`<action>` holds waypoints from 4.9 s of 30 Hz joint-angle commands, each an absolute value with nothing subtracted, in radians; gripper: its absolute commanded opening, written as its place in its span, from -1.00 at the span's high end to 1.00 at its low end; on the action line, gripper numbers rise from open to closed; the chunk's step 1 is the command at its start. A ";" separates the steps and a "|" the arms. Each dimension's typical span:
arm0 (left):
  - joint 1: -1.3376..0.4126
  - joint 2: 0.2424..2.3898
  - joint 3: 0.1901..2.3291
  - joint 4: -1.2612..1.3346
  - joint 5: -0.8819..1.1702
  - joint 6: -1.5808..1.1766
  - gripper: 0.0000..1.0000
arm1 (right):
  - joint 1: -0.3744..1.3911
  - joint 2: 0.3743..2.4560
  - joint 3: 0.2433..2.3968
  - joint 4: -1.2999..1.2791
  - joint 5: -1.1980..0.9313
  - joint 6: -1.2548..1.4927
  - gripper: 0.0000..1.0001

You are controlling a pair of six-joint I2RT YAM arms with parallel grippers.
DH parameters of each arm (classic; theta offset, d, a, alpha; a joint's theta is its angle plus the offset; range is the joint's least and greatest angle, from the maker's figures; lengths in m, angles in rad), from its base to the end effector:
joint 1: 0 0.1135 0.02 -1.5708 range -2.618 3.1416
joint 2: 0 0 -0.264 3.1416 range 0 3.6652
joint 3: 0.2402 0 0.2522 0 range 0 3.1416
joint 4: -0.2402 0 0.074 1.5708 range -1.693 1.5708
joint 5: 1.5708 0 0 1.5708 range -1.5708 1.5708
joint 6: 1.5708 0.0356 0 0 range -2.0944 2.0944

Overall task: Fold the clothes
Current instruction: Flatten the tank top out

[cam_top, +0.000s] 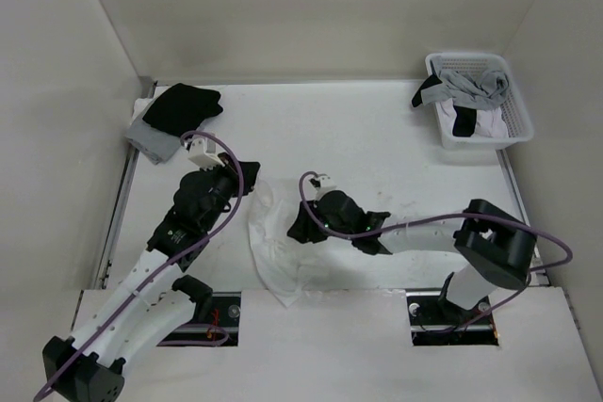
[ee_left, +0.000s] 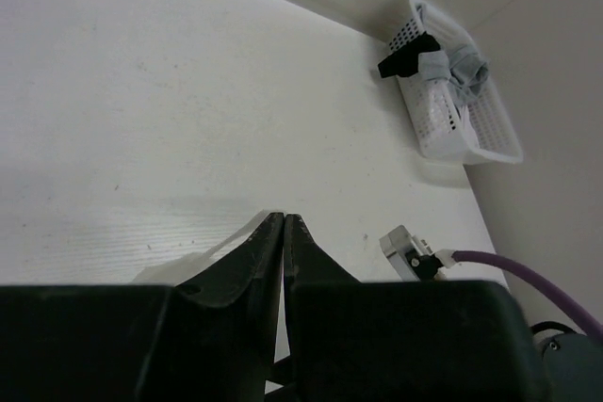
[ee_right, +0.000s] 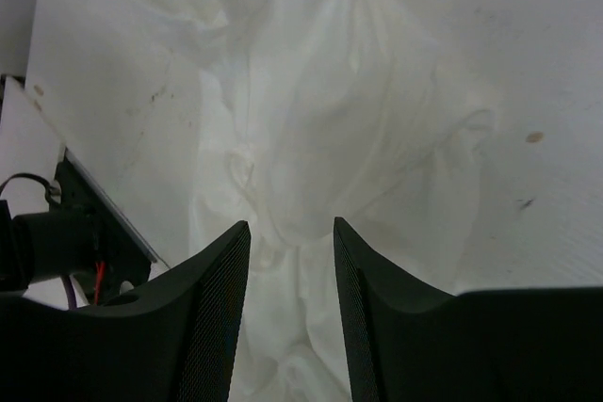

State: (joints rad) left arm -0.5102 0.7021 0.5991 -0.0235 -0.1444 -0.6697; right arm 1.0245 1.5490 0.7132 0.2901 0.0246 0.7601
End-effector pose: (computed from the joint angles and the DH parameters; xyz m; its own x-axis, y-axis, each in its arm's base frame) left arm 0.1566 -0.0818 0.3047 -0.3090 -0.5310 -0.7890 0.2129 0.7699 -0.6016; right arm 0.1653 0.2701 0.1791 -0.7764 0.0488 -0.6283 -0.4254 0.6950 0.5797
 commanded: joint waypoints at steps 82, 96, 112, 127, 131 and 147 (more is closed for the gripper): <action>-0.384 1.208 0.644 0.227 -0.297 -0.745 0.48 | 0.642 1.211 0.702 0.075 0.055 0.630 1.00; -0.541 0.589 0.347 -0.638 -0.272 -1.112 0.48 | 0.873 0.845 0.357 -0.123 0.199 0.885 0.56; -0.668 0.732 0.315 -0.572 -0.249 -1.192 0.46 | 0.913 0.831 0.325 -0.117 0.244 0.934 0.48; -0.647 0.842 0.290 -0.482 -0.238 -1.200 0.72 | 0.913 0.796 0.293 -0.136 0.247 0.992 0.28; -0.624 0.786 0.273 -0.469 -0.230 -1.184 0.89 | 0.913 0.804 0.296 -0.187 0.250 1.023 0.26; -0.588 0.560 0.324 -0.562 -0.279 -1.049 0.96 | 0.895 0.939 0.391 -0.292 0.354 1.077 0.17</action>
